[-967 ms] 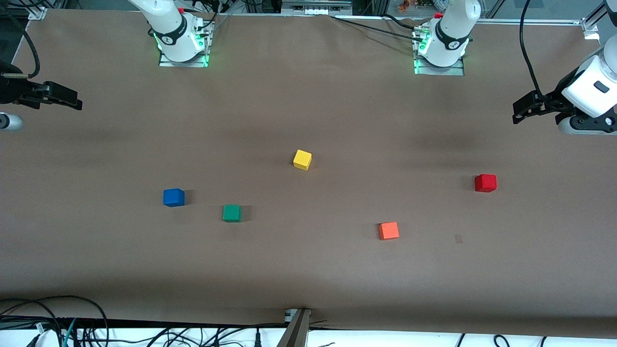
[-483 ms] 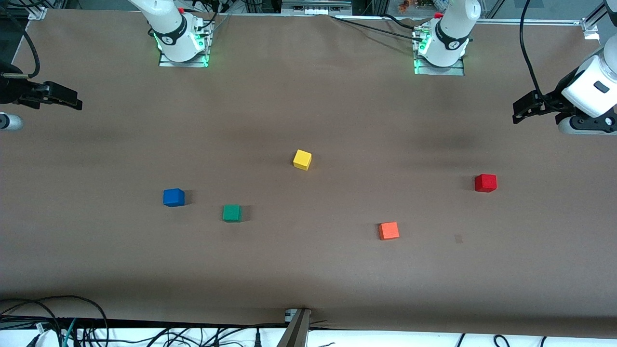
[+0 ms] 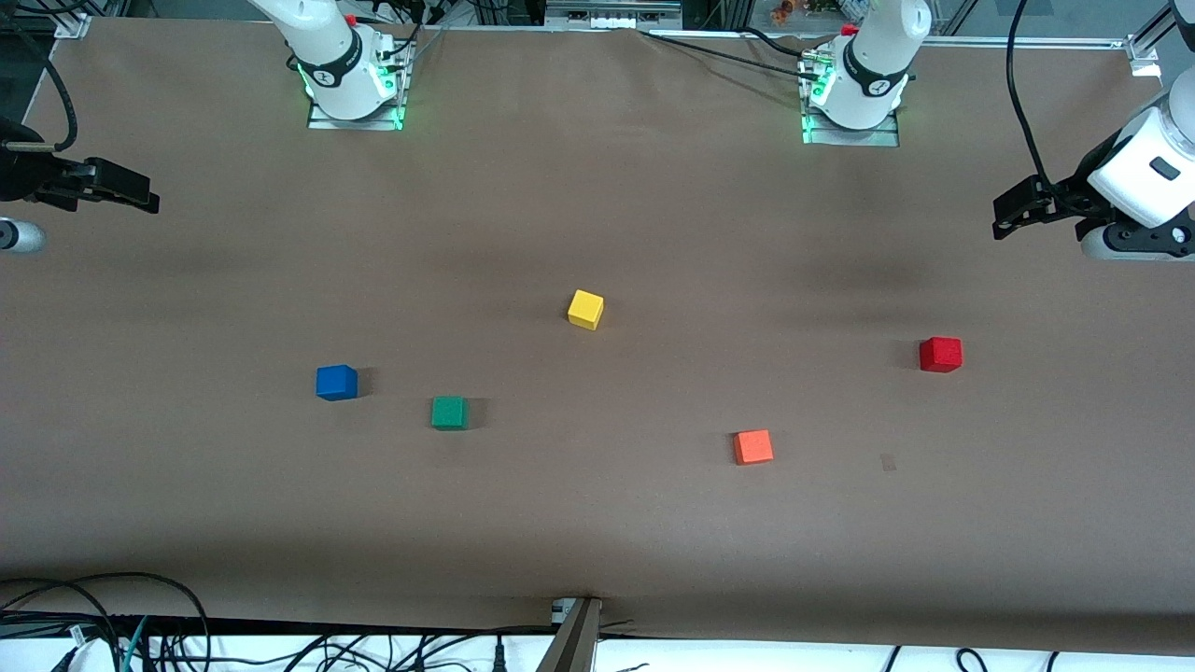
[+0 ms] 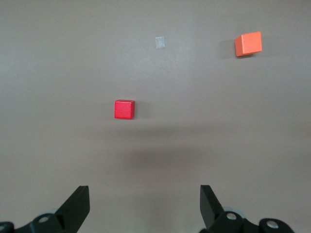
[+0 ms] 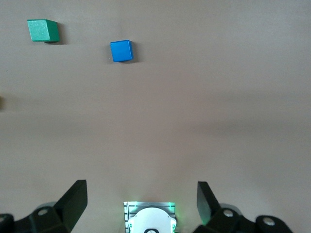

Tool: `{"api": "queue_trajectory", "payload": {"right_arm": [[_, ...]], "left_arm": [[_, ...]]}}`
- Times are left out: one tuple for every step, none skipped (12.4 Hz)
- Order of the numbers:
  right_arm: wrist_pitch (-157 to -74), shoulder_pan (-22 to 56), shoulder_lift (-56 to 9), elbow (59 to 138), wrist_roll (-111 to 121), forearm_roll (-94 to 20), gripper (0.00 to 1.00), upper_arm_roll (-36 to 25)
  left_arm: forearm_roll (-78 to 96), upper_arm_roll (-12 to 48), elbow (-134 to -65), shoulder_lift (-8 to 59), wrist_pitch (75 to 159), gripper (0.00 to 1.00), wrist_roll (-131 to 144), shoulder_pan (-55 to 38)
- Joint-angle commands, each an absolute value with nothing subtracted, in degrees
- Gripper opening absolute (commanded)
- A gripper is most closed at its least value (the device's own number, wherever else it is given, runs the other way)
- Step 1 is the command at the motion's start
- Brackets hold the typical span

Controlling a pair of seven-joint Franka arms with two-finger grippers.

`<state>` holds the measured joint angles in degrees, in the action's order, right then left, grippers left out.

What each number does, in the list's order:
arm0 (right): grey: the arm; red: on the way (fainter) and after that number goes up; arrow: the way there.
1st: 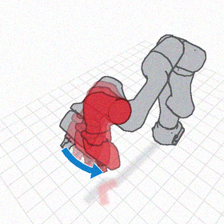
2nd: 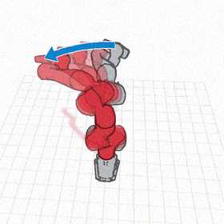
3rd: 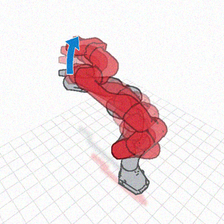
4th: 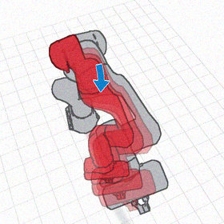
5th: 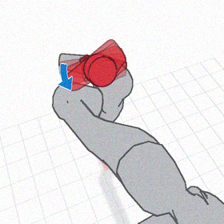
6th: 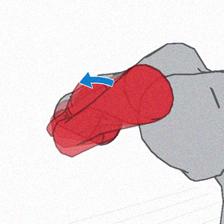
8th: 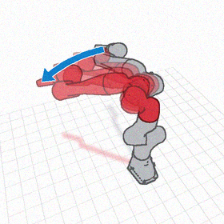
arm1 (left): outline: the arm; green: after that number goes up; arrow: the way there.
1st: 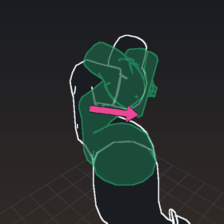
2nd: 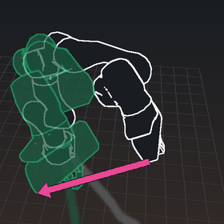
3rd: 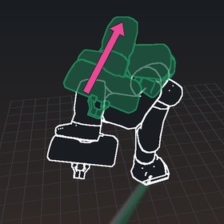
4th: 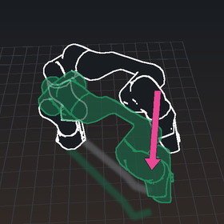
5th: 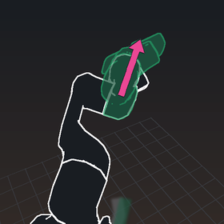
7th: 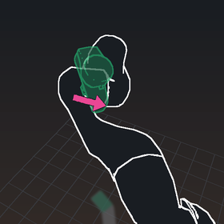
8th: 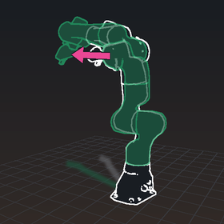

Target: Pass red block to right arm, stack on blue

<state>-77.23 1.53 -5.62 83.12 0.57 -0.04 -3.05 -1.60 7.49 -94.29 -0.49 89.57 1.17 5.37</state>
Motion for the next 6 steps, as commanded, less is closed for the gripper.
{"api": "queue_trajectory", "payload": {"right_arm": [[-76.82, 0.97, -6.24, 81.65, 1.32, 0.09, 1.00, -2.81], [-76.82, 0.97, -6.24, 81.65, 1.32, 0.09, 1.00, -2.81], [-76.82, 0.97, -6.24, 81.65, 1.32, 0.09, 1.00, -2.81], [-76.82, 0.97, -6.24, 81.65, 1.32, 0.09, 1.00, -2.81], [-76.82, 0.97, -6.24, 81.65, 1.32, 0.09, 1.00, -2.81], [-76.82, 0.97, -6.24, 81.65, 1.32, 0.09, 1.00, -2.81]], "left_arm": [[-2.55, 7.56, -93.43, -0.35, 88.42, 1.00, 0.70, 5.45], [-2.55, 7.56, -93.43, -0.26, 88.50, 1.00, 0.70, 5.54], [-2.64, 7.38, -93.43, -0.26, 88.51, 1.00, 0.62, 5.54], [-2.64, 7.30, -93.43, -0.26, 88.51, 1.00, 0.35, 5.54], [-2.64, 7.21, -93.43, -0.09, 88.51, 1.00, 0.18, 5.54], [-2.64, 7.21, -93.43, 0.26, 88.51, 1.00, 0.09, 5.54]]}}
